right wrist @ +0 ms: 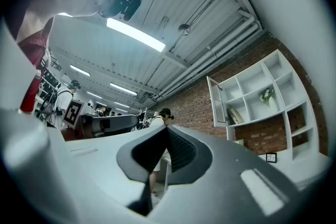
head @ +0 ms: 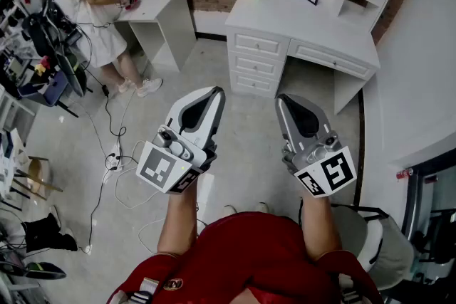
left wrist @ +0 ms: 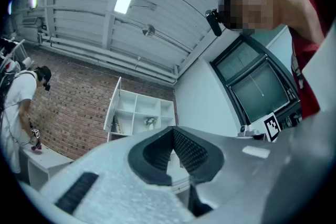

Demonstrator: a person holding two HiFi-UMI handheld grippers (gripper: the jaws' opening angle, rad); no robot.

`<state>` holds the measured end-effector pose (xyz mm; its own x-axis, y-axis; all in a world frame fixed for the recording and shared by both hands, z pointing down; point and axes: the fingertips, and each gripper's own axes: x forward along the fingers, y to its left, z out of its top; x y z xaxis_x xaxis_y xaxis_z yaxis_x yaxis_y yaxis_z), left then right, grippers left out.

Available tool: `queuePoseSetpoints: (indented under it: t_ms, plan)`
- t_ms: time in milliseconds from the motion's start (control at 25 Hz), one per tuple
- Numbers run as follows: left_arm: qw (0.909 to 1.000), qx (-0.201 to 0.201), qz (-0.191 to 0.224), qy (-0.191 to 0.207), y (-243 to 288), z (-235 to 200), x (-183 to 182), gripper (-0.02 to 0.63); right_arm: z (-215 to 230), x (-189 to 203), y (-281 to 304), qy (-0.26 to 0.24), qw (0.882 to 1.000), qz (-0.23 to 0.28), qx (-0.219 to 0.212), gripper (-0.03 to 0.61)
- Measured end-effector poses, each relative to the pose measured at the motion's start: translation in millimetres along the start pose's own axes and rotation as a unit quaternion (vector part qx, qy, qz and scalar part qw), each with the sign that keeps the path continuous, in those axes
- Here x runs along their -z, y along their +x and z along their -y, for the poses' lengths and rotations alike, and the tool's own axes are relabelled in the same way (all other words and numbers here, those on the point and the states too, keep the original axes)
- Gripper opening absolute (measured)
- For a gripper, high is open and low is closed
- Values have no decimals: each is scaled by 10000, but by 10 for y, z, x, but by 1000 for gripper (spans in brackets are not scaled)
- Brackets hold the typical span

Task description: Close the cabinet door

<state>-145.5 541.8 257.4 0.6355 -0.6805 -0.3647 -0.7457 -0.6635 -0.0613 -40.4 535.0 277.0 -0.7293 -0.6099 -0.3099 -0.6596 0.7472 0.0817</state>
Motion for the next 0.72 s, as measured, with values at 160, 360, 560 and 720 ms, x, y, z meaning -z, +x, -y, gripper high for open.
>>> queuePoseSetpoints:
  t_ms: [160, 360, 560, 720]
  plan:
    - [10000, 13, 16, -21, -88, -126, -40, 2, -86, -4, 123, 25, 10000, 13, 17, 12]
    - [9999, 52, 87, -128, -270, -298, -49, 2, -210, 59, 267, 80, 9998, 58, 155, 12]
    - [9997, 25, 59, -238, -454, -516, 56, 2, -316, 165, 387, 48, 9997, 5, 250, 12]
    - [9993, -99, 84, -337, -504, -715, 76, 2, -269, 245, 561, 106, 9996, -48, 239, 13]
